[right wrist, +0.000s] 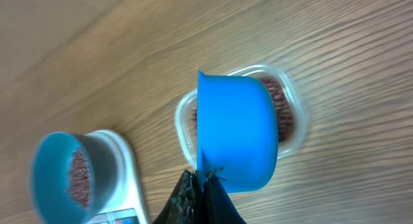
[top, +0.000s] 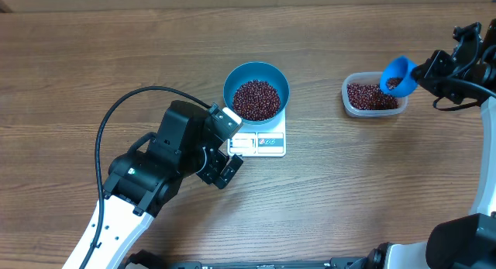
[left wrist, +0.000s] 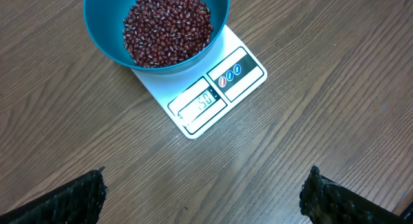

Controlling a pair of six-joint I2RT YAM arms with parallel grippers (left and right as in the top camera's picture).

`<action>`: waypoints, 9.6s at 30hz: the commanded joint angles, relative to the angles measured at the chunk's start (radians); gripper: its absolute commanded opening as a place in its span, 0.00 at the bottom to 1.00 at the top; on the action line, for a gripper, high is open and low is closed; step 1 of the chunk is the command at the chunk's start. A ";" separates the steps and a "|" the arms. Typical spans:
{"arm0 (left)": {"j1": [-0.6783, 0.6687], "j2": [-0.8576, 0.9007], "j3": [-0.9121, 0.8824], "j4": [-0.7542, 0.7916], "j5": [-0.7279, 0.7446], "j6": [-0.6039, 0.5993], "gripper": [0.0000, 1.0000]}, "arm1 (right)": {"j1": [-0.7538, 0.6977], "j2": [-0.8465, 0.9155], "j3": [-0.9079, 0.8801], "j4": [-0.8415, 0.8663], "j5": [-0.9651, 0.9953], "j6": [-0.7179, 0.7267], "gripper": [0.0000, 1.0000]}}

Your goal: Scoop item into bowl and weigh 150g on scale

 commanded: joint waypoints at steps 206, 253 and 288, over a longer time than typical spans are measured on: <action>0.006 -0.078 -0.011 0.013 -0.059 0.019 0.99 | 0.388 -0.031 0.319 -0.515 0.484 0.261 1.00; 0.453 -1.049 -1.044 1.302 0.164 0.002 1.00 | 0.388 -0.031 0.319 -0.515 0.484 0.261 1.00; 0.525 -1.119 -1.088 0.826 -0.023 -0.251 1.00 | 0.388 -0.031 0.319 -0.515 0.484 0.261 1.00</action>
